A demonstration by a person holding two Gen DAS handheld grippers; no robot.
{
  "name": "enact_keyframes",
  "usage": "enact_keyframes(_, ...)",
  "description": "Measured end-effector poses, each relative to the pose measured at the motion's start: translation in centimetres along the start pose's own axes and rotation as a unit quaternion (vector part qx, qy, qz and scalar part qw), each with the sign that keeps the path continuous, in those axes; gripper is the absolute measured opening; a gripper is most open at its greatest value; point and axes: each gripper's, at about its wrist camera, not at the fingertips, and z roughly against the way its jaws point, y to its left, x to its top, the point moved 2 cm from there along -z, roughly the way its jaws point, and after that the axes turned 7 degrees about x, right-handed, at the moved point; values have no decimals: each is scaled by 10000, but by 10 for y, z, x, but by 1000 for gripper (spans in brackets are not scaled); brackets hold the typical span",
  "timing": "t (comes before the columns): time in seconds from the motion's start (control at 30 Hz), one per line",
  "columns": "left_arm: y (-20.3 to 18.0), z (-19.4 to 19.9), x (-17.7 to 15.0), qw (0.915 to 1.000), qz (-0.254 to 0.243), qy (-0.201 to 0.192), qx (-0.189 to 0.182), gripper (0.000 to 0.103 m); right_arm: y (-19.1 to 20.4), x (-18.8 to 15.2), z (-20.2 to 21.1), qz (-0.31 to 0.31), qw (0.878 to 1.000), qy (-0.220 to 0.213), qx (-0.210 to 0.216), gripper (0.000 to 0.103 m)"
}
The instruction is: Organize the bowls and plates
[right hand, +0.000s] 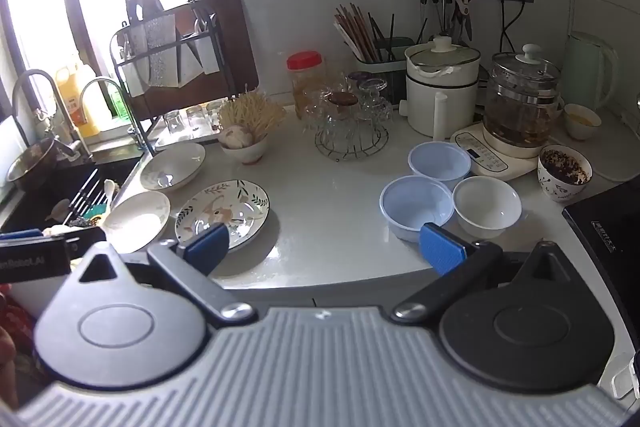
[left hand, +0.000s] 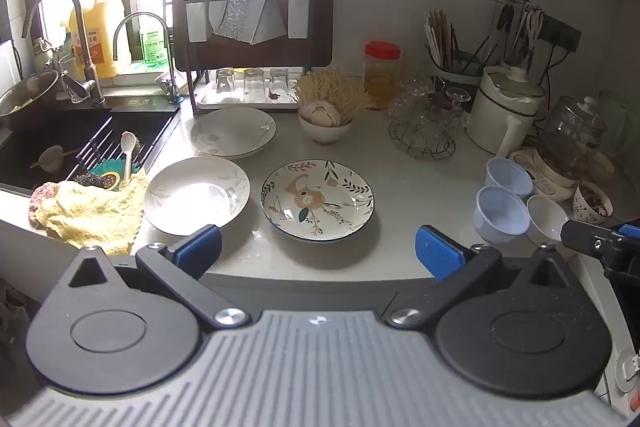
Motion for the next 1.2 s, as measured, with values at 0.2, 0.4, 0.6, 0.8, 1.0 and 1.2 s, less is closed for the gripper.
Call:
enact_keyframes(0.2,3,8,2,10000,28,-28,-38,103,3,-2,0,61,9999,22,-97,103)
enact_keyframes(0.4,2,11,-5,9999,-51,-127,56,103,3,-4,8,109,9999,7,-43,103)
enact_keyframes(0.6,6,6,-4,10000,-19,-10,34,103,9,-4,5,155,9999,-2,-33,103)
enact_keyframes(0.8,4,5,-2,10000,-26,-33,-27,103,11,-6,5,149,9999,0,-48,103)
enact_keyframes(1.0,2,8,-4,9999,-94,-66,-121,103,8,-11,11,127,9999,-88,-37,103)
enact_keyframes(1.2,3,9,-10,9996,-155,7,-217,103,6,-18,15,133,9999,-73,-51,103)
